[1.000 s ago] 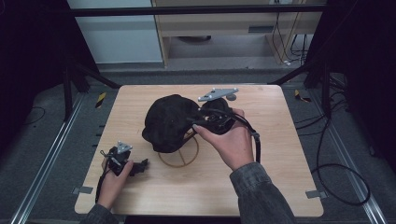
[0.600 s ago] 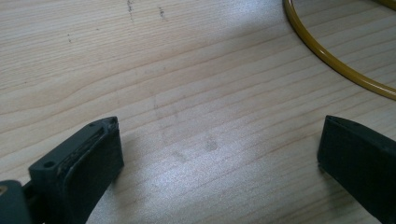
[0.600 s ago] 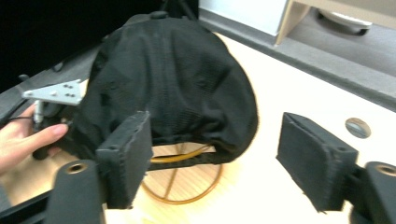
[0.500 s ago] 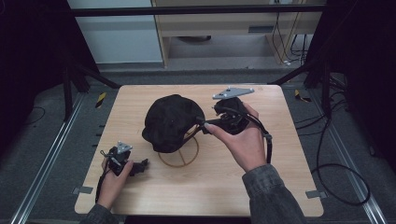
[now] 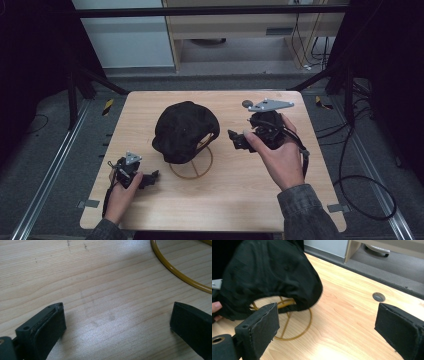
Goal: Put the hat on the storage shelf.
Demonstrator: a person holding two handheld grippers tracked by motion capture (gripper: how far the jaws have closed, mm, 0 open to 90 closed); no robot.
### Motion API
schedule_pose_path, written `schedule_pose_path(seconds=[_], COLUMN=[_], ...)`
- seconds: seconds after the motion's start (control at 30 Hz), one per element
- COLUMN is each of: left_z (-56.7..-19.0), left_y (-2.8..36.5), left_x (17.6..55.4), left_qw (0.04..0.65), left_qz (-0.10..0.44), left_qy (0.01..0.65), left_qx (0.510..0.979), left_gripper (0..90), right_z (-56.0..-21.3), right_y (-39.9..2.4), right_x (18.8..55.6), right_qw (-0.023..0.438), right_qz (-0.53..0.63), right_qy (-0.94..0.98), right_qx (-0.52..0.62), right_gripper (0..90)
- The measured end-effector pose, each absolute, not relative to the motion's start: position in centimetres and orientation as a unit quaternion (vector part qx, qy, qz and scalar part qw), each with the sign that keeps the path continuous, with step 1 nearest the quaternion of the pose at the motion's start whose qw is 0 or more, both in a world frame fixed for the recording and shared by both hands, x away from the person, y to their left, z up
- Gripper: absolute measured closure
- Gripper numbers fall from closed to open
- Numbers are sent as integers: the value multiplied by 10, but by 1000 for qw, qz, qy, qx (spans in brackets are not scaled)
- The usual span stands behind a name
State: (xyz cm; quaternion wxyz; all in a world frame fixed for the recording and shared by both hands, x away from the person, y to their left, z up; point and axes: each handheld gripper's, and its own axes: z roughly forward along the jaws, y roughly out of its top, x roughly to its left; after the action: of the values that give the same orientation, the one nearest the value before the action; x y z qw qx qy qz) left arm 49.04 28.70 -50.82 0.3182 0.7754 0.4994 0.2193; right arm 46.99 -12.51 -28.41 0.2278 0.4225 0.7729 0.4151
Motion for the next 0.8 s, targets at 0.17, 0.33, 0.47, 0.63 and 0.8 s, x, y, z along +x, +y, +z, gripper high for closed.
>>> schedule_pose_path(seconds=[0.17,0.33,0.47,0.63,0.8], left_z=[-508,-508,-508,-508,-508], left_y=[287,287,287,287,287], left_x=[490,490,490,490,490], left_qw=[318,319,319,317,317], left_qz=[219,219,219,219,219], left_qy=[499,500,500,499,500], left_qx=[775,775,775,776,776], left_gripper=[0,0,0,0,0], right_z=[-293,-300,-309,-317,-329], right_y=[-142,-154,-164,-171,-177], right_x=[467,465,461,458,456], right_qw=[233,238,237,244,252], right_qz=[410,403,399,395,389], right_qy=[766,761,762,764,766], right_qx=[437,449,451,449,446], right_gripper=[70,91,102,104,111])
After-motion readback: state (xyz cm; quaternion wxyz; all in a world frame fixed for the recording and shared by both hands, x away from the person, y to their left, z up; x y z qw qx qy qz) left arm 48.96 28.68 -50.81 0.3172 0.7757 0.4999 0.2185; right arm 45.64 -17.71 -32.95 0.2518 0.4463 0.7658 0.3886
